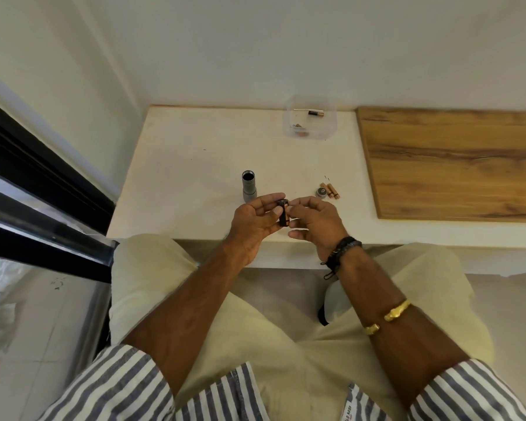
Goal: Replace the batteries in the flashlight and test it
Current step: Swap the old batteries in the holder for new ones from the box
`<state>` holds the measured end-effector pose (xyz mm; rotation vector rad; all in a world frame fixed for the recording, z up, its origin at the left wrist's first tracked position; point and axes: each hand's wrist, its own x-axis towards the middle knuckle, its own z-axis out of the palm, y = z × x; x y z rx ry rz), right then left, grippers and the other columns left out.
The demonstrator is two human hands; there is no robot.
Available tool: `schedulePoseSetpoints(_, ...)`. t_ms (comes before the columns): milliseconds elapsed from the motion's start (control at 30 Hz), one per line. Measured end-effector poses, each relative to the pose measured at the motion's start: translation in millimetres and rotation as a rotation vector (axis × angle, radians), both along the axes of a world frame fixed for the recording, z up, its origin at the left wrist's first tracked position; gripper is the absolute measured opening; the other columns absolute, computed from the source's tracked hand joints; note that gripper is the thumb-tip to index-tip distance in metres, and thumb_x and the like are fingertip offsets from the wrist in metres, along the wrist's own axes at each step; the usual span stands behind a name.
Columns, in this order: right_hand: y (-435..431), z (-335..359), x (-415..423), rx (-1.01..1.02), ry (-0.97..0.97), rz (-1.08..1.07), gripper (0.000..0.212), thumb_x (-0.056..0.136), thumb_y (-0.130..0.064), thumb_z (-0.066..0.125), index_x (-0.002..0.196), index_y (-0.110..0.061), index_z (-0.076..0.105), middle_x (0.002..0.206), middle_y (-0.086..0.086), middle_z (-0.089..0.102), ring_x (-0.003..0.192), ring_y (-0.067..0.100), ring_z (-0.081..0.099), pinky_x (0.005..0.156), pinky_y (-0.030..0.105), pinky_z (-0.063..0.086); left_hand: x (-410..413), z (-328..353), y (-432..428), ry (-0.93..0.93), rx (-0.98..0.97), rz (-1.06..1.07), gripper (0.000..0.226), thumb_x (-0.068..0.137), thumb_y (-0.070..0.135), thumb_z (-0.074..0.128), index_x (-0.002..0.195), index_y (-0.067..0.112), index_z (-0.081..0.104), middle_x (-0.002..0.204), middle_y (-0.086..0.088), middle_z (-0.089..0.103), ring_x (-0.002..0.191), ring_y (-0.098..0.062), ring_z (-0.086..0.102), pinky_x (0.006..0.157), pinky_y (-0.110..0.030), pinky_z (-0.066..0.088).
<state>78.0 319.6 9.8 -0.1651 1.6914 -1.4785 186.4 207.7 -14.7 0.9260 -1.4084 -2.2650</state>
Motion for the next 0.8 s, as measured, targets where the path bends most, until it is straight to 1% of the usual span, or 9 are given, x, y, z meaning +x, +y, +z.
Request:
schedulePoseSetpoints(133,0.6,0.7,-1.1,0.002,-0.079,0.005,0.006,0.089,-0.009,0.072,0.094,-0.012,0.071,0.083,0.006,0.069,0.068,0.013,0.062,0.067,0.034,0.063,2.5,-1.1,-0.4,-0.022,-0.082,-0.013,0.027,0.092,0.001,0.065,0.117,0.01,0.07,0.112,-0.009,0.074,0.101,-0.03,0.073,0.09,-0.047,0.059)
schedulePoseSetpoints(233,0.7,-0.8,-0.8,0.005,-0.133,0.008,0.005,0.09,-0.008,0.07,0.092,-0.013,0.069,0.079,0.005,0.065,0.07,0.014,0.061,0.077,0.041,0.064,3.2,-2.3,0.1,-0.042,-0.136,-0.021,0.028,0.092,-0.001,0.065,0.117,0.009,0.07,0.112,-0.01,0.074,0.099,-0.03,0.074,0.09,-0.048,0.058)
schedulePoseSetpoints(333,0.1,-1.8,0.2,-0.012,-0.173,-0.003,0.007,0.09,-0.005,0.068,0.089,-0.012,0.068,0.073,0.005,0.061,0.07,0.015,0.06,0.083,0.044,0.063,3.4,-2.5,0.1,-0.047,-0.177,-0.03,0.028,0.091,-0.001,0.066,0.116,0.01,0.071,0.109,-0.01,0.076,0.098,-0.03,0.074,0.09,-0.049,0.058)
schedulePoseSetpoints(433,0.6,-1.9,-0.4,-0.051,-0.194,-0.015,0.01,0.091,-0.002,0.066,0.085,-0.01,0.068,0.07,0.006,0.059,0.068,0.015,0.06,0.083,0.043,0.063,3.2,-2.0,0.0,-0.038,-0.195,-0.034,0.029,0.09,-0.002,0.067,0.116,0.011,0.071,0.107,-0.01,0.076,0.098,-0.03,0.074,0.09,-0.048,0.059)
schedulePoseSetpoints(533,0.1,-2.3,0.2,-0.077,-0.195,-0.016,0.01,0.092,-0.001,0.065,0.086,-0.009,0.068,0.068,0.005,0.058,0.066,0.014,0.06,0.082,0.042,0.064,3.0,-1.5,-0.5,-0.03,-0.205,-0.025,0.029,0.09,-0.002,0.067,0.117,0.009,0.07,0.108,-0.011,0.075,0.099,-0.03,0.074,0.09,-0.046,0.059)
schedulePoseSetpoints(600,-0.7,-2.6,0.9,-0.087,-0.191,-0.013,0.009,0.092,-0.002,0.065,0.086,-0.008,0.068,0.069,0.006,0.057,0.065,0.013,0.059,0.082,0.041,0.063,3.4,-1.5,-1.0,-0.025,-0.209,-0.021,0.029,0.091,-0.002,0.066,0.117,0.009,0.07,0.107,-0.009,0.076,0.098,-0.029,0.074,0.088,-0.044,0.06)
schedulePoseSetpoints(700,-1.2,-2.1,0.1,-0.086,-0.197,-0.009,0.009,0.091,0.0,0.065,0.087,-0.007,0.067,0.068,0.006,0.057,0.067,0.015,0.059,0.082,0.042,0.063,3.8,-1.8,-0.9,-0.018,-0.218,-0.028,0.029,0.09,-0.003,0.066,0.116,0.01,0.071,0.104,-0.006,0.077,0.097,-0.026,0.074,0.086,-0.04,0.061)
schedulePoseSetpoints(800,-2.2,-1.7,0.2,-0.077,-0.22,-0.029,0.01,0.09,0.003,0.062,0.087,-0.006,0.065,0.071,0.007,0.057,0.069,0.017,0.058,0.079,0.042,0.064,4.2,-1.8,0.0,-0.002,-0.245,-0.047,0.03,0.089,-0.005,0.067,0.115,0.009,0.071,0.103,-0.007,0.077,0.097,-0.026,0.074,0.084,-0.038,0.061)
